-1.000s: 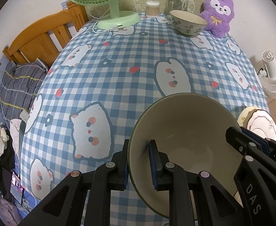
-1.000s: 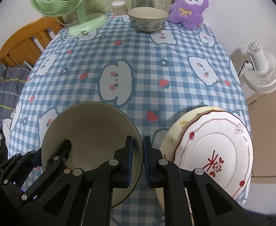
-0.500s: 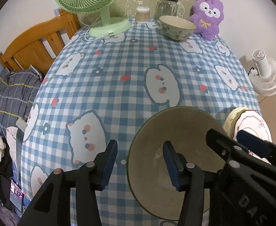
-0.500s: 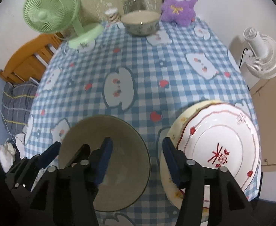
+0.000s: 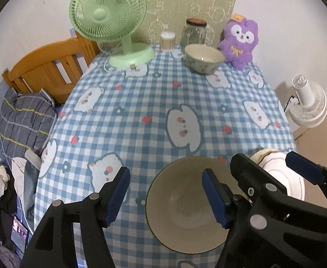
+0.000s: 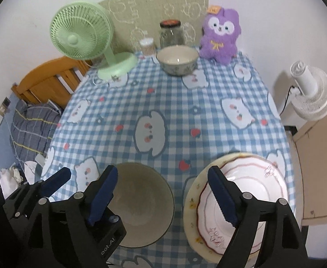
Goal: Organize plates and bowls
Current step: 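Raise both tools up and away from the stacked bowls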
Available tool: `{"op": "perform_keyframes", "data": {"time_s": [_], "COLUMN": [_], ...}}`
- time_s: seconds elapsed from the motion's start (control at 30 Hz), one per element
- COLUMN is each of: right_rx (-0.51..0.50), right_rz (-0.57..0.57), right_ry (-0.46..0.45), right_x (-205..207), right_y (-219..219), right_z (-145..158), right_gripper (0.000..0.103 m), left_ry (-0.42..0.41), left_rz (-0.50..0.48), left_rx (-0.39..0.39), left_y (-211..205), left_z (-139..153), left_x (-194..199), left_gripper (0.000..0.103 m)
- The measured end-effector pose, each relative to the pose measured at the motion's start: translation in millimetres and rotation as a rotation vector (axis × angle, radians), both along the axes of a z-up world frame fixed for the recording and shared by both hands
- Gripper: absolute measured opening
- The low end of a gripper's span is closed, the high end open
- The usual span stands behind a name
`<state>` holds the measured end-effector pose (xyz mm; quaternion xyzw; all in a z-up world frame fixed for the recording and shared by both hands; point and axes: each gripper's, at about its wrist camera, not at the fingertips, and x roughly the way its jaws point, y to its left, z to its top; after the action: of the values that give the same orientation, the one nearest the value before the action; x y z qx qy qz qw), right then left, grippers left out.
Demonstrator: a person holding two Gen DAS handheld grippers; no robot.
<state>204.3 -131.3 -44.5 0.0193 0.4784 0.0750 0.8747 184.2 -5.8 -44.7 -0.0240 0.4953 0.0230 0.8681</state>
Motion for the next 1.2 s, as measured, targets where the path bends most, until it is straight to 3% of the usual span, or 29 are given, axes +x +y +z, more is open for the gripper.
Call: {"op": "perform_keyframes", "data": {"time_s": [0.6, 0.93, 1.07, 1.2], "right_rx": [0.011, 0.018, 0.011, 0.001], "right_rz": [0.023, 0.039, 0.020, 0.000], "right_ry": [-0.158, -0.224, -0.249, -0.281], "right_x": [6.2, 14.3, 19.5, 25.6], "right_y": [-29.3, -34.5, -35.4, -34.2], "right_z": [83.4, 117.3, 129.0, 141.1], "right_gripper": [0.090, 0.090, 0.097, 0.097], "left_ry": [-0.150, -0.198, -0.225, -0.246], "left_rz": [0.060, 0.068, 0.058, 0.037], "left_rx": [0.035, 0.041, 0.048, 0.037], "left_y": [-27.4, -32.4, -33.9, -32.1], "left_z": [79.7, 111.1, 123.3, 133.3], "left_x": [8.0, 14.2, 19.9, 27.7], "left_gripper": [0.086, 0.088, 0.090, 0.092]}}
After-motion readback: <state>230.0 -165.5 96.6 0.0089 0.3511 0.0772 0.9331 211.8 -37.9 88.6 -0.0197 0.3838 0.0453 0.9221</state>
